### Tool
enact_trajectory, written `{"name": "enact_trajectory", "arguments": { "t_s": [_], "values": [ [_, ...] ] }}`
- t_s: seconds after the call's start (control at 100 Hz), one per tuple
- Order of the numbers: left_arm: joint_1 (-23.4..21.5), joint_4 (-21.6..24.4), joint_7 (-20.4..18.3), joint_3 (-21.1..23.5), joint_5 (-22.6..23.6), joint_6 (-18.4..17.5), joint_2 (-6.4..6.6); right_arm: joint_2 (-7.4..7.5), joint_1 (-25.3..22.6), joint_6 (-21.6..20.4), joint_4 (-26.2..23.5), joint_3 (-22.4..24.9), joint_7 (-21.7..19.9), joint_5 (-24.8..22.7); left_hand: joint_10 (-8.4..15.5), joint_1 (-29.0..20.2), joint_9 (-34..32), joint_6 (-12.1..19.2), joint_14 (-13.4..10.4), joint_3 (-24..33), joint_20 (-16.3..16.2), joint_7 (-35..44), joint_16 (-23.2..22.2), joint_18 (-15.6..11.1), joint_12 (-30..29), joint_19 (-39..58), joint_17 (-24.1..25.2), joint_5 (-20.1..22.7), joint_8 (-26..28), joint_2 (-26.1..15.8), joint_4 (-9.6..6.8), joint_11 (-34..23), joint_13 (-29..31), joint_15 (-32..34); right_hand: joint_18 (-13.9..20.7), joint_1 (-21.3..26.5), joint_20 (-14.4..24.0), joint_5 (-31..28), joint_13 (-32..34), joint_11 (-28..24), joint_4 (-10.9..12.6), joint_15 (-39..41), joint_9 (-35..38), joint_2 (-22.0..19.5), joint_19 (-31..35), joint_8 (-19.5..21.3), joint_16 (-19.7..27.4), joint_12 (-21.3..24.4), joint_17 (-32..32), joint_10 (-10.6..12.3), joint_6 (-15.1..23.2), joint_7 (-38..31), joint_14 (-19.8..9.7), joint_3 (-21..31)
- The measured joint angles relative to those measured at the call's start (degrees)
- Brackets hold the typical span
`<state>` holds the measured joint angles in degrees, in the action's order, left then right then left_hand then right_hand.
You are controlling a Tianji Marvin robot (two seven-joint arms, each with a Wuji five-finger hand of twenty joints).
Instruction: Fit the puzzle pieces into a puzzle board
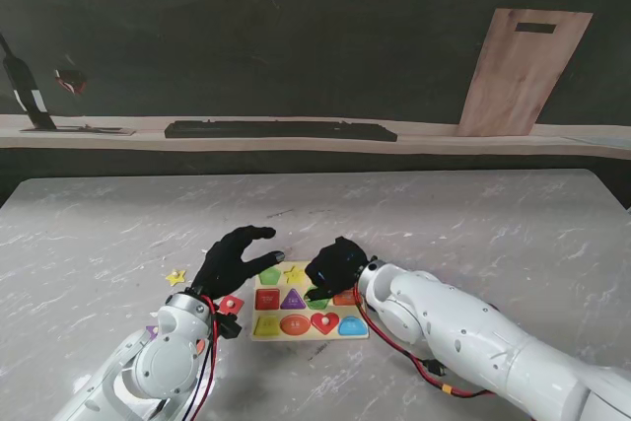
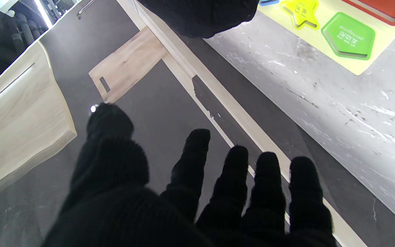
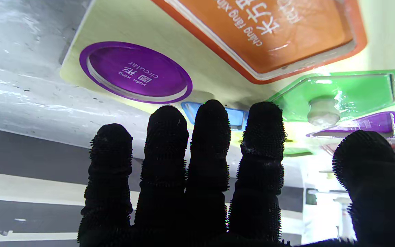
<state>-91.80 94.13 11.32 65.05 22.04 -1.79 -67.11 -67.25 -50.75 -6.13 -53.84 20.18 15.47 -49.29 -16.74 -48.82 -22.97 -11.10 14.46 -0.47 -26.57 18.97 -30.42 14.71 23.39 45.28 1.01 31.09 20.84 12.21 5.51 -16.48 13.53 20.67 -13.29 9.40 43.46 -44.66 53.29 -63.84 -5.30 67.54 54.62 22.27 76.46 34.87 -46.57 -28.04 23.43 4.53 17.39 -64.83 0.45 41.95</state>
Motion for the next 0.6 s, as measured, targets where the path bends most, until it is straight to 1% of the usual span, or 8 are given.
{"name": "enact_trajectory", "arguments": {
  "t_s": [0.07,0.27,0.31,0.39,0.46,0.52,0.6],
  "values": [
    [0.0,0.0,0.0,0.0,0.0,0.0,0.00,0.05,-0.2,0.2,-0.3,0.3,0.0,0.0,0.0,0.0,0.0,0.0,0.0,0.0,0.0,0.0,0.0,0.0,0.0,0.0,0.0,0.0,0.0,0.0,0.00,0.0,0.0,0.0,0.0,0.0,0.0,0.0,0.0,0.0,0.0,0.0,0.0,0.0,0.0,0.0,0.0,0.0,-0.2,0.0,-0.1,0.1,0.0,-1.0],
    [0.0,0.0,0.0,0.0,-0.1,0.1,-0.01,0.24,-0.3,0.5,-0.8,0.2,-0.6,-0.3,0.0,0.0,0.0,0.0,0.0,0.0,0.0,0.0,0.0,0.0,0.0,0.0,0.0,0.0,0.0,0.0,0.00,0.0,0.0,0.0,0.0,0.0,0.0,0.1,-0.6,0.0,0.0,0.0,0.0,0.0,0.0,0.5,0.0,0.0,-0.3,-0.1,-0.5,0.7,0.0,-1.4],
    [0.0,0.0,0.0,0.0,-0.1,0.1,-0.01,0.36,-0.5,0.8,-1.2,0.7,-0.6,-0.6,0.0,0.0,0.0,0.0,0.0,0.0,0.0,0.0,0.0,0.0,0.0,0.0,0.0,0.0,0.0,0.0,0.00,0.0,0.0,0.0,0.0,0.0,0.0,0.2,-0.6,0.0,0.0,0.0,0.0,0.0,0.0,0.5,0.0,0.0,-0.4,-0.6,-0.9,1.3,0.0,-1.4],
    [0.1,0.0,0.0,0.0,-0.1,0.1,-0.01,0.97,-2.3,1.7,-3.4,4.1,-1.1,-2.5,0.0,0.0,0.0,0.0,0.0,0.0,0.0,0.0,0.0,0.0,0.0,0.0,0.0,0.0,0.0,-0.5,0.00,0.0,0.0,0.0,0.0,0.0,0.0,1.6,-2.0,0.1,0.0,0.0,-1.5,0.0,0.0,0.4,0.0,0.0,-1.2,-1.2,-2.1,2.8,0.1,-1.4],
    [0.1,-0.1,-0.1,0.0,-0.1,0.1,-0.01,1.97,-4.4,2.8,-6.5,7.6,-1.2,-5.4,0.0,0.0,0.0,0.0,0.0,0.0,0.0,0.0,0.0,0.0,0.0,0.0,0.0,0.0,0.0,-0.6,0.00,0.0,0.0,0.0,0.0,0.0,0.0,4.4,-3.3,0.1,0.0,0.0,-3.2,0.0,0.0,0.1,0.0,0.0,-1.8,-1.4,-3.0,3.6,0.2,-1.5],
    [0.1,-0.1,-0.1,0.0,-0.1,0.1,-0.01,2.77,-5.9,3.4,-8.7,10.0,-1.2,-6.9,0.0,0.0,0.0,0.0,0.0,0.0,0.0,0.0,0.0,0.0,0.0,0.0,0.0,0.0,0.0,-0.6,0.00,0.0,0.0,0.0,0.0,0.0,0.1,6.2,-3.9,0.1,0.0,-0.2,-3.9,0.0,0.0,-0.4,0.3,0.0,-2.3,-1.4,-3.5,4.5,0.2,-1.5],
    [0.1,-0.1,-0.2,0.0,-0.2,0.2,-0.01,3.50,-8.6,3.4,-11.5,14.9,-1.8,-8.3,0.0,0.0,0.0,0.0,0.0,0.0,0.0,0.0,0.0,0.0,0.0,0.0,0.0,0.0,0.0,-0.6,0.00,0.0,0.0,0.0,0.0,0.0,0.1,9.2,-4.6,0.9,0.0,-1.9,-5.1,0.0,0.0,-1.1,1.0,0.0,-2.9,-1.4,-4.2,6.4,0.2,-1.6]
  ]
}}
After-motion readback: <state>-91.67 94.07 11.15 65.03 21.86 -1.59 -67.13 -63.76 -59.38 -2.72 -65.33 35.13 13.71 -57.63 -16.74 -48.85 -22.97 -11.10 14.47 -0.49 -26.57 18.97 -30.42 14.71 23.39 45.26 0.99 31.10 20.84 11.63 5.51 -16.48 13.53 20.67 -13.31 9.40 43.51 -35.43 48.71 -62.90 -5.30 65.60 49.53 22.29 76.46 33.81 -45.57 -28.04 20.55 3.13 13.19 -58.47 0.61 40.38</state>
